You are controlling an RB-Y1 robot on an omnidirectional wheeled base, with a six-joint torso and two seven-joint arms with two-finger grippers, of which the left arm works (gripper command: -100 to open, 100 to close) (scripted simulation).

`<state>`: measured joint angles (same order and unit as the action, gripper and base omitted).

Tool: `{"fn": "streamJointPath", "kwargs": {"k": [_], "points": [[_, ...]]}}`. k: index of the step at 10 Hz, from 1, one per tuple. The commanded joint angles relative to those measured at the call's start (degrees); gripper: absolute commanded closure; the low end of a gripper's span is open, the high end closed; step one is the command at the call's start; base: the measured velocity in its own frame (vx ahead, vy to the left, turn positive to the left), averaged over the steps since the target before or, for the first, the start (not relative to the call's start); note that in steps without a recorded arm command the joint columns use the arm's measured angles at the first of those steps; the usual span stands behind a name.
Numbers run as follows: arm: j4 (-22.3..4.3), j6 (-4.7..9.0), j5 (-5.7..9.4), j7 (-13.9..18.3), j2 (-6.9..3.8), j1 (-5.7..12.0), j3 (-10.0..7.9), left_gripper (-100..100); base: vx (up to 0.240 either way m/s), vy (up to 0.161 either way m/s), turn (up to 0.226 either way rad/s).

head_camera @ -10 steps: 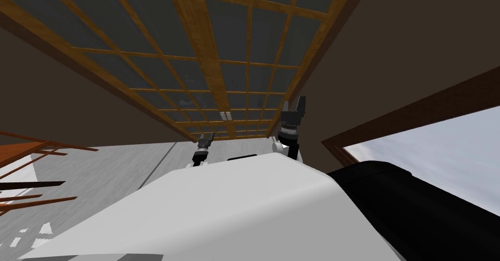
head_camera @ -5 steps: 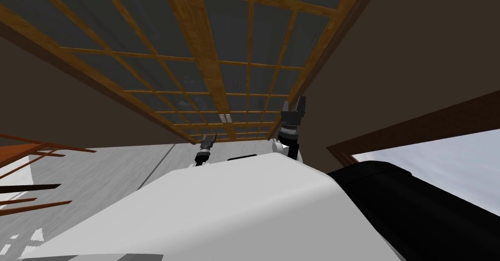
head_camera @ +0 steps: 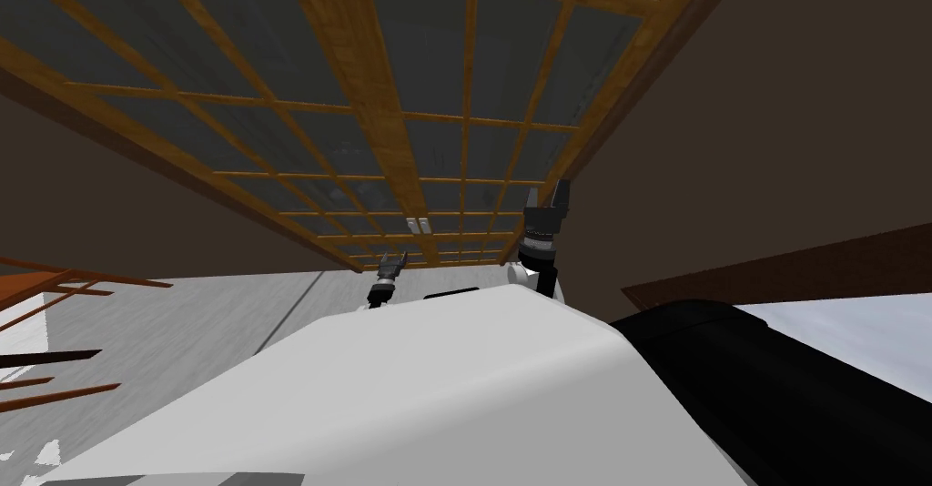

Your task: Pull the door open

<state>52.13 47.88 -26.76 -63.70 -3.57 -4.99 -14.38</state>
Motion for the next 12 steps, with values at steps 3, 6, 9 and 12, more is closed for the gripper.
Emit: {"fn": "streamJointPath", "kwargs": {"k": [3,6,9,12], "points": [[-3.7,1.32,-1.14,-2.9,0.71,1.44,-0.47,-100,0.163,-0.015,0.014],[-4.0,1.02,-1.11,-3.3,0.38,0.56,-0.27,-100,0.067,-0.004,0.016],[-5.1,0.82,-0.61,-3.9,-0.5,-0.53,0.08,-100,-0.166,-0.015,0.028],[-6.6,0.5,0.24,-5.0,-1.52,-1.8,0.76,-100,-0.18,-0.024,0.024]]}}
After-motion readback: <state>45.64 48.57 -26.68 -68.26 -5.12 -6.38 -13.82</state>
